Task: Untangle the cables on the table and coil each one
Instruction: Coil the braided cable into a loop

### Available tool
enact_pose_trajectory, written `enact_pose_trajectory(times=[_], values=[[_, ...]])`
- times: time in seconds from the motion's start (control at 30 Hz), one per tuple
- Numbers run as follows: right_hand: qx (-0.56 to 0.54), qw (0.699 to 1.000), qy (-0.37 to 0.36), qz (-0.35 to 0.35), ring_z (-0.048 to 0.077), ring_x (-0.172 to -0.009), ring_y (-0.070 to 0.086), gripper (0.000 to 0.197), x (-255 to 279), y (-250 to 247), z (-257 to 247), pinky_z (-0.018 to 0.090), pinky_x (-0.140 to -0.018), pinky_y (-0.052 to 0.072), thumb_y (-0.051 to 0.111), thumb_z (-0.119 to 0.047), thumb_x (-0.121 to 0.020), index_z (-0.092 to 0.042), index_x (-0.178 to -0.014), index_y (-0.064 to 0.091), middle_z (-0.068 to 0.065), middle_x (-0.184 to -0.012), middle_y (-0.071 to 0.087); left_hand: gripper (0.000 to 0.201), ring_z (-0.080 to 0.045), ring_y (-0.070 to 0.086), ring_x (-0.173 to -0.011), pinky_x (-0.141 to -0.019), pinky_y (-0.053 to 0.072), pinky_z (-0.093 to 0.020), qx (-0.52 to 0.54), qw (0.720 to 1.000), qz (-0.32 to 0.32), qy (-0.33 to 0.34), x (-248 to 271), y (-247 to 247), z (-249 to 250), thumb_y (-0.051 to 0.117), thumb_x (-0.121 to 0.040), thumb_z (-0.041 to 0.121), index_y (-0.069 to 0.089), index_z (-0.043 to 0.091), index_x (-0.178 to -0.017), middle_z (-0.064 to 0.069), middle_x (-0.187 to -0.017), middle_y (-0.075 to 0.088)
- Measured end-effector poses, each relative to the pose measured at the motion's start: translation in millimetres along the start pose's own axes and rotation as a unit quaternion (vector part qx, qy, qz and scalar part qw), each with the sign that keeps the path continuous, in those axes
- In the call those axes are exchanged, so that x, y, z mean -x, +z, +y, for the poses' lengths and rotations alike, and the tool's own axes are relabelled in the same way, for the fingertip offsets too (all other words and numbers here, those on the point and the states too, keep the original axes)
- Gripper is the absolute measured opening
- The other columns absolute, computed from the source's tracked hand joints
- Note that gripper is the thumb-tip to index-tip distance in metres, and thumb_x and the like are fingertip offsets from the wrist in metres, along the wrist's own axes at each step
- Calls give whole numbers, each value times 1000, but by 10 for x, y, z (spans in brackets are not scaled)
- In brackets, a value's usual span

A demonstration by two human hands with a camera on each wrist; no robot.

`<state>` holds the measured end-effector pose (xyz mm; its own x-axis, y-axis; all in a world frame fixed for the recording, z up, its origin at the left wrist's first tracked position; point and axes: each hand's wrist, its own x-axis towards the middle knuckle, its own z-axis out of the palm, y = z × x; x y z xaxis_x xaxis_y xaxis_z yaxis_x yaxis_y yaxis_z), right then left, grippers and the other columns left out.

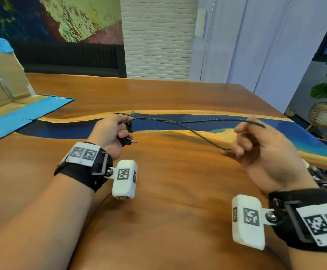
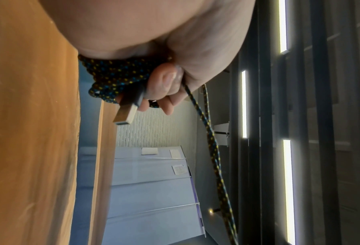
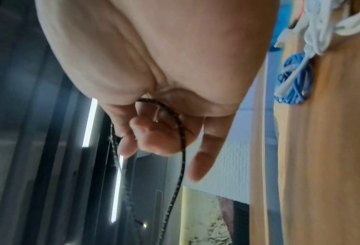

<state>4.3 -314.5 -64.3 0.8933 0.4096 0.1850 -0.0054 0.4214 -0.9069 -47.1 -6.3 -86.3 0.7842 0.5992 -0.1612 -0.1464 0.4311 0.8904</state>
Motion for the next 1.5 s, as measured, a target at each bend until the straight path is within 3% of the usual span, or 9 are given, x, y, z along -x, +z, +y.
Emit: enact_pose_trajectory(times=[0.17,0.23,0.33,0.47,0.6,0.83,1.1,1.3,1.5], values=[[-162,985,21,63,9,-34,25,32,-46,-76,11,34,-78,62,32,-6,-106,-9,-121,60,1,-64,56,23,-11,22,-40,-62,39,-28,-25,1000,-3,-10,19,51,-81,47,-106,14,61,10,-88,8,-49,26],[-159,985,32,59,8,-31,25,39,-39,-90,11,32,-77,61,29,-3,-103,-9,-130,57,10,-95,75,23,-12,23,-41,-62,40,-29,-41,999,0,-4,20,47,-90,49,-105,14,63,8,-88,7,-50,27],[-161,983,26,82,8,-35,26,41,-36,-76,4,24,-65,58,28,-5,-104,-12,-133,55,13,-121,74,23,-13,22,-43,-62,39,-31,-53,999,-1,8,28,34,-72,51,-104,14,65,7,-87,6,-53,27],[-98,979,-62,168,11,-48,32,37,-126,-131,52,22,-44,37,37,-10,-106,-23,-135,56,3,-101,74,21,-14,21,-45,-58,40,-31,-90,996,-12,12,73,82,-116,55,-104,15,68,7,-89,6,-54,28],[99,964,-126,211,10,-45,25,17,-139,-195,39,23,-39,19,53,-16,-104,-24,-106,69,-5,-63,39,21,-11,22,-41,-56,38,-28,-119,992,-38,19,105,109,-121,54,-105,16,66,7,-90,10,-46,31],[311,932,-128,138,8,-51,45,13,-114,-311,-7,22,-49,36,67,-26,-97,-27,-103,78,-1,-65,61,23,-14,26,-41,-53,38,-28,-205,973,-66,87,162,84,-48,64,-101,20,68,4,-85,7,-47,31],[64,971,-69,221,10,-34,22,25,-196,-398,-96,17,-34,19,39,-26,-103,-25,-80,50,-7,-53,39,20,-11,21,-41,-55,34,-28,-152,981,-112,35,214,62,20,59,-101,16,64,5,-84,5,-54,27],[11,963,-68,261,11,-40,36,25,-220,-424,-26,21,-43,39,34,-16,-106,-24,-102,58,-6,-61,58,26,-9,22,-37,-55,36,-26,-89,992,-87,18,155,23,60,56,-103,19,61,9,-80,10,-46,26],[-201,925,-99,305,17,-59,69,34,-191,-366,47,29,-61,58,31,-4,-103,-17,-131,47,10,-124,66,24,-12,23,-40,-60,38,-28,-48,998,-24,29,82,-18,59,55,-104,23,62,10,-84,9,-48,28]])
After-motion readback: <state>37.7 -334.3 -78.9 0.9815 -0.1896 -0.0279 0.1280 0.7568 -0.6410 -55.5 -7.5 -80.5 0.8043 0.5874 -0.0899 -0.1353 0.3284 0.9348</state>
